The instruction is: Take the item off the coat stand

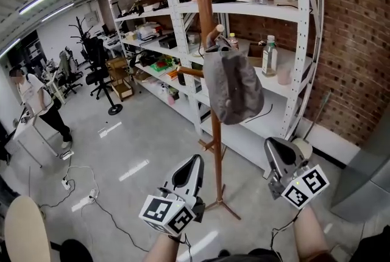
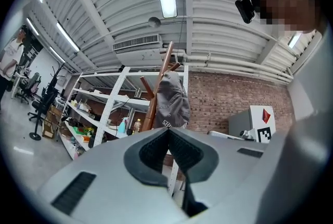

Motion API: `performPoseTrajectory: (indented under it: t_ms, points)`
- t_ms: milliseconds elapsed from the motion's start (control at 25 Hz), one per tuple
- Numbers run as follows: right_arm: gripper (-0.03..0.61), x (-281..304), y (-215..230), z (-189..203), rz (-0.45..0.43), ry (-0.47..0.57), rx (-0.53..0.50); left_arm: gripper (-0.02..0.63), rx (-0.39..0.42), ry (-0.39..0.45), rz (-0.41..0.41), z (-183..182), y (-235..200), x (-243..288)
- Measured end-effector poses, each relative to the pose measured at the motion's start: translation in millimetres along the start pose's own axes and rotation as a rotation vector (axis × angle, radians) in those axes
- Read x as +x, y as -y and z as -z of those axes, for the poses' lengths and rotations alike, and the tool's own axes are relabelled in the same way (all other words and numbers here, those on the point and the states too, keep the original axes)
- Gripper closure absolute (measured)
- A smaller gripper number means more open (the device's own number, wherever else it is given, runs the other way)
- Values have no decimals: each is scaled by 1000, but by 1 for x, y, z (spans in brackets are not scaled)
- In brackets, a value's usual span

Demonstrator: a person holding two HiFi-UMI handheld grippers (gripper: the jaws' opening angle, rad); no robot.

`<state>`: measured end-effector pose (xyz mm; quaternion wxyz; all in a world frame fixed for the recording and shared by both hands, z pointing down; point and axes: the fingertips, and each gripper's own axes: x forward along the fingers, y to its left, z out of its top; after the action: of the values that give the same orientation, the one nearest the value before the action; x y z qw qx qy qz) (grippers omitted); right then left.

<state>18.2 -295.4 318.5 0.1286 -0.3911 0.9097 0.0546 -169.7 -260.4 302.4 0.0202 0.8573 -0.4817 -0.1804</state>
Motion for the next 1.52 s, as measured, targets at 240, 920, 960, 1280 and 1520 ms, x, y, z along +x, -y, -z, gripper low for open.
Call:
performPoseTrajectory:
  t_ms: [240, 920, 960, 1280, 1520]
  points:
    - [569, 14, -5, -31, -21, 39, -48, 606, 19, 3, 17, -10, -6, 14]
    - [466, 71, 21, -101, -94, 152, -132, 606, 72, 52, -8, -45, -25, 56]
    - [441, 76, 22, -101, -105, 140, -141, 606, 75, 51, -8, -44, -26, 59]
    - [348, 114, 20, -85, -171, 24, -182, 606, 87, 51, -9, -43, -32, 78]
    - [350, 127, 28, -84, -177, 45, -205, 606, 94, 56, -18, -43, -40, 87]
